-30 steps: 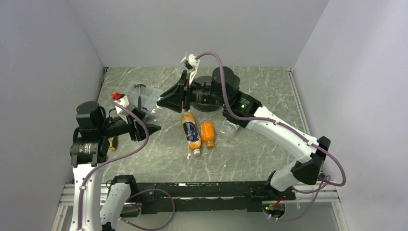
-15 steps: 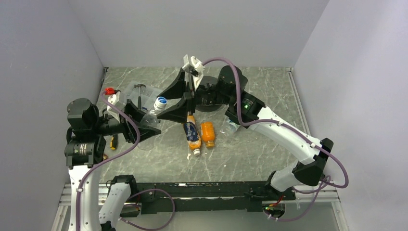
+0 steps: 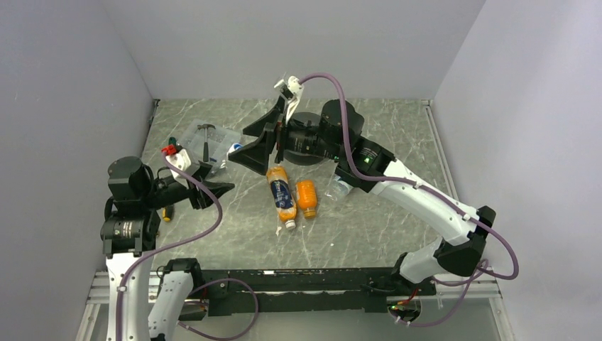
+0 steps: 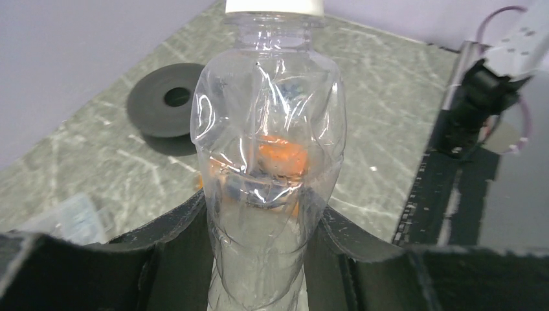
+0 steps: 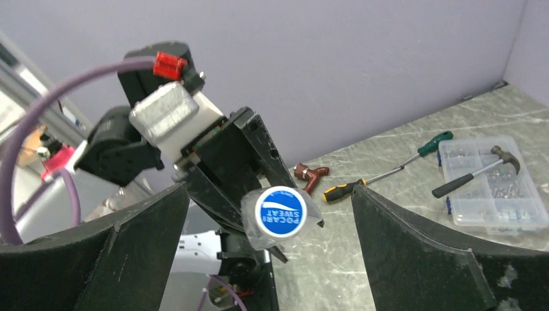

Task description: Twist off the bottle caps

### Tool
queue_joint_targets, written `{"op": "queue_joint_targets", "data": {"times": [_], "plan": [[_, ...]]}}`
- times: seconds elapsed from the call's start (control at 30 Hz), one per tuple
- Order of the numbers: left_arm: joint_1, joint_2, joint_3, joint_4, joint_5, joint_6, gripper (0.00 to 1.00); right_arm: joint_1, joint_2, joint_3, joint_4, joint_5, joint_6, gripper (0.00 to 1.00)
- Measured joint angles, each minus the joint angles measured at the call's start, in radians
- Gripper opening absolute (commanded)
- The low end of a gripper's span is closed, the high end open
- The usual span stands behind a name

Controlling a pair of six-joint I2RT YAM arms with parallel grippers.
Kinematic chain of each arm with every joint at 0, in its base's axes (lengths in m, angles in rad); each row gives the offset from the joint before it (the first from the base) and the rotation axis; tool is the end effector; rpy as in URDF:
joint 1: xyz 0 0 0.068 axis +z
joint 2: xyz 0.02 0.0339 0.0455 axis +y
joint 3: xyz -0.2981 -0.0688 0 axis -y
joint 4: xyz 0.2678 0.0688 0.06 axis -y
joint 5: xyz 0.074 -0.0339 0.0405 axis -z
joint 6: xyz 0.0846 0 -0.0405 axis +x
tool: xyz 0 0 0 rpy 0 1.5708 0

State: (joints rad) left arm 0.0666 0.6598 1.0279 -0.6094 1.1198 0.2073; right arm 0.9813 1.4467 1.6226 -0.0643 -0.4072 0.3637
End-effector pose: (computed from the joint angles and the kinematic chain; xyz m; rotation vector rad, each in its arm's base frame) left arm 0.1252 -0.0680 0.4221 0.8753 1.5044 -0.8029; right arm 0.1873 0.3403 0.5321 -0.8318 1.4012 1.3625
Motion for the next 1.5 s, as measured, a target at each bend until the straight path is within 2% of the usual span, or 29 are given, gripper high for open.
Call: {"op": "queue_joint_targets", "data": {"times": [0.17,0.3,0.6,0.83,0.97,1.2,1.3,1.43,1.5], "plan": [[0.000,-0.042,-0.055,0.029,-0.113,0.043,0.20,0.011,0.025,0.035,-0.020,0.095,0.087,0.99],[0.000,-0.046,-0.058,0.051,-0.157,0.044,0.20,0.032,0.069,0.055,-0.026,0.177,0.118,0.90],[0.000,-0.045,-0.059,0.067,-0.185,0.048,0.20,0.095,0.147,0.099,-0.063,0.274,0.128,0.53],[0.000,-0.046,-0.064,0.071,-0.183,0.060,0.20,0.100,0.147,0.110,-0.063,0.320,0.129,0.30],[0.000,-0.046,-0.064,0.073,-0.183,0.060,0.20,0.101,0.147,0.110,-0.066,0.331,0.129,0.21],[0.000,-0.037,-0.064,0.074,-0.170,0.048,0.20,0.102,0.147,0.110,-0.067,0.346,0.108,0.14],[0.002,-0.014,-0.052,0.062,-0.119,0.015,0.20,0.101,0.139,0.100,-0.048,0.319,0.054,0.14],[0.004,0.040,-0.013,0.046,0.031,-0.065,0.22,0.078,0.084,0.029,0.037,0.188,-0.029,0.13],[0.004,0.068,0.012,0.050,0.126,-0.128,0.22,0.052,0.058,0.004,0.090,0.067,-0.047,0.12]]}}
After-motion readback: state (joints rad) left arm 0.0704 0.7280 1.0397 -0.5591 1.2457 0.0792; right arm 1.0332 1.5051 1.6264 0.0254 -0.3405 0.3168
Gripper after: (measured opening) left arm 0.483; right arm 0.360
